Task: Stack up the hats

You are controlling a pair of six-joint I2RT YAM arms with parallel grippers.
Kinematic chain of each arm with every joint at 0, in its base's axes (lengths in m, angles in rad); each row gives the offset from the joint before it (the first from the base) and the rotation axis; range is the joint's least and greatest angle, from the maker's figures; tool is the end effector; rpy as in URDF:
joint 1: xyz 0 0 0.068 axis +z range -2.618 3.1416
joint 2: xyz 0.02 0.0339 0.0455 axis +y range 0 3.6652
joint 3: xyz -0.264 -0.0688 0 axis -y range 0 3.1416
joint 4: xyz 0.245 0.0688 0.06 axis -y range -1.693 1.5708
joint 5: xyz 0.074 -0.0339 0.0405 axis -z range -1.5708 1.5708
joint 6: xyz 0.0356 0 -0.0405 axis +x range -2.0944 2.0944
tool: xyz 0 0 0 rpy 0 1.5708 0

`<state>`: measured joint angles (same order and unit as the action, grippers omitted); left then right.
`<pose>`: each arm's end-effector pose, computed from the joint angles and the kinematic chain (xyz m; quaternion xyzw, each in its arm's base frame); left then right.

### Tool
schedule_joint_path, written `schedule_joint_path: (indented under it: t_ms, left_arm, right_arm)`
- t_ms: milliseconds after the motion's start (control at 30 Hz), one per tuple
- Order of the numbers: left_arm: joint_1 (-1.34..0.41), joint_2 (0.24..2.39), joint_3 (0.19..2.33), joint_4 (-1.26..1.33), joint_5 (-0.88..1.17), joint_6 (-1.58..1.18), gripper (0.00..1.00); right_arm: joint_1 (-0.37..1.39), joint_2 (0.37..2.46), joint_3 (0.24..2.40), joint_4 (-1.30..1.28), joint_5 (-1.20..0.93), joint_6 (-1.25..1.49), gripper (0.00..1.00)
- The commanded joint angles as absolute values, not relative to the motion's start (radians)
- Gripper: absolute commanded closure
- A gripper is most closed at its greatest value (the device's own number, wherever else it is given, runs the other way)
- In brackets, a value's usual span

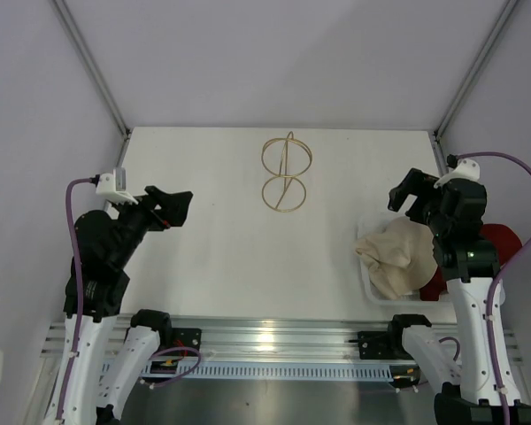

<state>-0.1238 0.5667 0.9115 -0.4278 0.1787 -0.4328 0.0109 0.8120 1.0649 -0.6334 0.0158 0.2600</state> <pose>0.1146 -0.0206 0.3855 -0.0531 0.7335 -0.2484 0.6305 0.1623 0.0012 0.3838 0.1073 0.8211 0.0692 0.5564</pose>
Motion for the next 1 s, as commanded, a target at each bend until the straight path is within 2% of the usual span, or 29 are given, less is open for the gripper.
schedule_joint_path:
  t_ms: [0,100,267,400,600,967]
  left_arm:
    - [-0.11,0.555,0.911,-0.422,0.178,-0.413,0.01]
    - [-0.11,0.56,0.908,-0.425,0.175,-0.413,0.0]
    - [-0.11,0.572,0.897,-0.419,0.212,-0.413,0.0]
    - [-0.112,0.546,0.896,-0.428,0.21,-0.402,0.01]
    - [-0.112,0.551,0.882,-0.42,0.222,-0.405,0.0]
    - [-0.114,0.558,0.884,-0.434,0.225,-0.397,0.01]
  right_arm:
    - [0.009,0.789,1.129,-0.744,0.023,0.29,0.01]
    - [0.009,0.764,1.12,-0.794,0.057,0.319,0.01]
    - [0.009,0.732,1.002,-0.813,-0.032,0.436,0.01]
    - [0.035,0.748,0.963,-0.834,0.044,0.449,0.01]
    - [0.069,0.732,0.902,-0.743,0.048,0.451,0.01]
    - [0.133,0.749,0.974,-0.853,0.12,0.428,0.01]
